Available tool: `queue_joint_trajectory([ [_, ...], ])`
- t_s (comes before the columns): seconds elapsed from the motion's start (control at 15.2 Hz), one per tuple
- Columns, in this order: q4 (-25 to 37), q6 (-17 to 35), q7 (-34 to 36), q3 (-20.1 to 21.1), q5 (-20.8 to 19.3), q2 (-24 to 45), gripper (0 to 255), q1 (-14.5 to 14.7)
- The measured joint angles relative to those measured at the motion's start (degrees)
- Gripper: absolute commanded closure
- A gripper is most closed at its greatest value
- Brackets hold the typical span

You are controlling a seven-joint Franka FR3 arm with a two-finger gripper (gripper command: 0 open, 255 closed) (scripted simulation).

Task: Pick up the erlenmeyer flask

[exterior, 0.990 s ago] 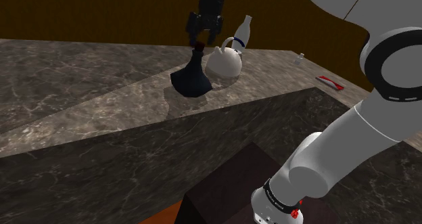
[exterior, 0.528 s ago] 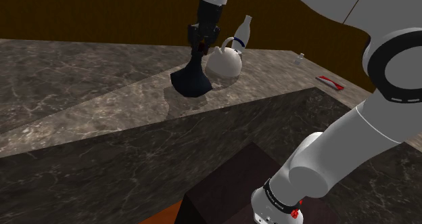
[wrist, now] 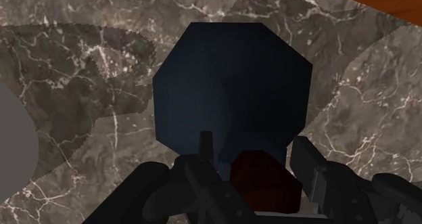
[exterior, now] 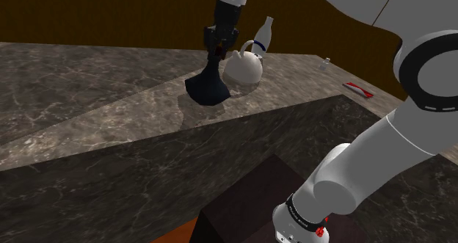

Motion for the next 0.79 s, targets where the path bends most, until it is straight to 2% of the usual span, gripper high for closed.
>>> queue_joint_trajectory([
  [0.79, 12.0, -9.2, 0.3, 0.1, -0.3, 3.0, 255, 0.0],
])
